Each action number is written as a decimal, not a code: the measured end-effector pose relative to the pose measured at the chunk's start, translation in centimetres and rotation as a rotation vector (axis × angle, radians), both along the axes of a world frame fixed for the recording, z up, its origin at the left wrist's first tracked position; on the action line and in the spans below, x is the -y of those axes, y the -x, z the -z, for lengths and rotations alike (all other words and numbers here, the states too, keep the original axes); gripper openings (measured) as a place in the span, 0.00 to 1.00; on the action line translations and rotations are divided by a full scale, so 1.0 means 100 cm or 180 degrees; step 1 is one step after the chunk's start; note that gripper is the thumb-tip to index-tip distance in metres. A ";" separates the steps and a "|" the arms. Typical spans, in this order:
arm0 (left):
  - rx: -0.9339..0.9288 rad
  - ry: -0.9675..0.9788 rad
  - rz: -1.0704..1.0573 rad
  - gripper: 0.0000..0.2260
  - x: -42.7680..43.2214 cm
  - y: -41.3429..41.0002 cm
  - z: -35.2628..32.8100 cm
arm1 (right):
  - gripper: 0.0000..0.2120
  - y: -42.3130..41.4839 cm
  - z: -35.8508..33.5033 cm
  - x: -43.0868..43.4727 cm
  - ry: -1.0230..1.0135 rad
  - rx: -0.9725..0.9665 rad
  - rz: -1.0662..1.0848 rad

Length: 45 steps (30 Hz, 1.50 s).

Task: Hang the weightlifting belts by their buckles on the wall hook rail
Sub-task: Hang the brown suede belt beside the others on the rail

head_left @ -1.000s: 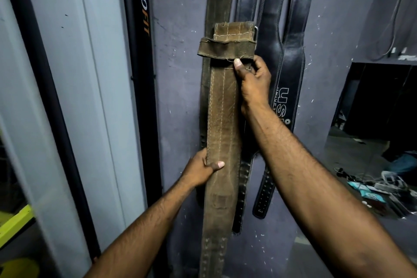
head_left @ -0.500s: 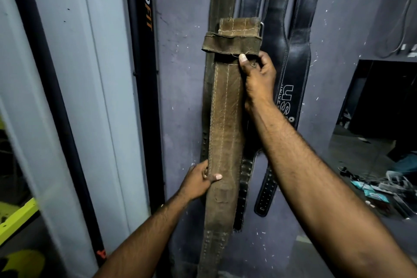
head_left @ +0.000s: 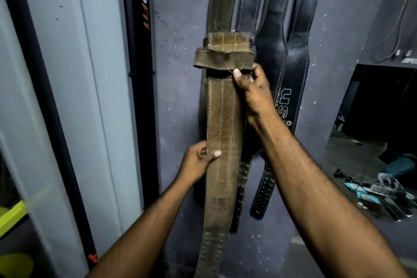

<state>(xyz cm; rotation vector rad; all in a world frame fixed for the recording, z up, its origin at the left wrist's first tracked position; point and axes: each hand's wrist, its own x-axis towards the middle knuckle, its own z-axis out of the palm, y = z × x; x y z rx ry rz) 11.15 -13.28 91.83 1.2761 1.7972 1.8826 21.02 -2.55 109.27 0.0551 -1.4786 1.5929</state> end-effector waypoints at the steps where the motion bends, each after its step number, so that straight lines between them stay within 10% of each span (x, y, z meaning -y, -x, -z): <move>1: 0.0054 -0.0280 -0.0054 0.07 -0.001 -0.002 -0.023 | 0.09 0.002 0.005 -0.002 -0.0033 0.0057 -0.0036; 10: 0.1222 -0.0728 0.0236 0.27 0.010 0.005 -0.106 | 0.16 -0.002 0.022 -0.007 -0.0462 0.0948 -0.0006; 18: 0.1395 -0.0717 0.0109 0.15 0.019 0.034 -0.143 | 0.27 0.007 0.030 0.008 -0.0443 0.1501 0.0390; 26: 0.1100 -0.1117 -0.0701 0.17 0.004 0.068 -0.151 | 0.39 0.029 0.018 0.022 -0.0810 0.1456 0.0566; 45: -0.0156 -0.1918 -0.0076 0.31 -0.087 0.166 -0.283 | 0.51 0.108 -0.106 -0.073 -0.1833 0.1068 0.0621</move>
